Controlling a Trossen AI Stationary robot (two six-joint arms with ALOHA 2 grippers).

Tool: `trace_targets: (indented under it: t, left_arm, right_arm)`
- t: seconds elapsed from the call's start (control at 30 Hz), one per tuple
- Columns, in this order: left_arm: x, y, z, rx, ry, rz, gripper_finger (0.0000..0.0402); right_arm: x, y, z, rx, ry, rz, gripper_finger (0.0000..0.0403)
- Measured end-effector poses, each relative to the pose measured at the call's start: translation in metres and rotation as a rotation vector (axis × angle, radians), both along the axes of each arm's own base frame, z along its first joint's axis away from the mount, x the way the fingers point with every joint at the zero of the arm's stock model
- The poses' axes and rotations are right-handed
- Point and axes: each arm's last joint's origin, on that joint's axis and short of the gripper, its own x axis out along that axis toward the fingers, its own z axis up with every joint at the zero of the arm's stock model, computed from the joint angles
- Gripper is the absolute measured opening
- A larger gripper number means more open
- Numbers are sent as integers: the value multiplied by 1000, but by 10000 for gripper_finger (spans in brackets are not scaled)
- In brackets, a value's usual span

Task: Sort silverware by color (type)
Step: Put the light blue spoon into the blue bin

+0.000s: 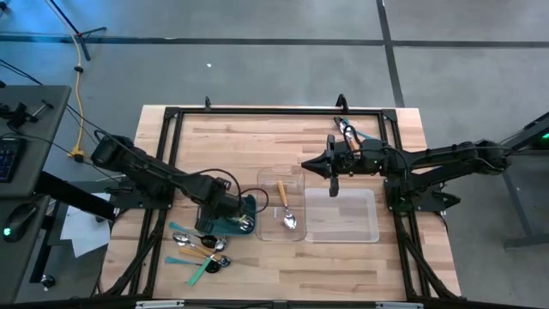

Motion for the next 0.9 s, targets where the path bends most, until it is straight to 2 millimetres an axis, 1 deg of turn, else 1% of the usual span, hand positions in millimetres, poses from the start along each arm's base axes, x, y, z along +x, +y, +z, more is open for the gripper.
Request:
trace_targets:
  t: [0.37, 0.9]
  left_arm:
    - [0, 0, 0, 6, 2, 0, 95]
    - [0, -1, 0, -46, 15, -19, 99]
  right_arm:
    - [0, 0, -1, -7, 9, 0, 0]
    - [0, 0, -3, -7, 35, 0, 0]
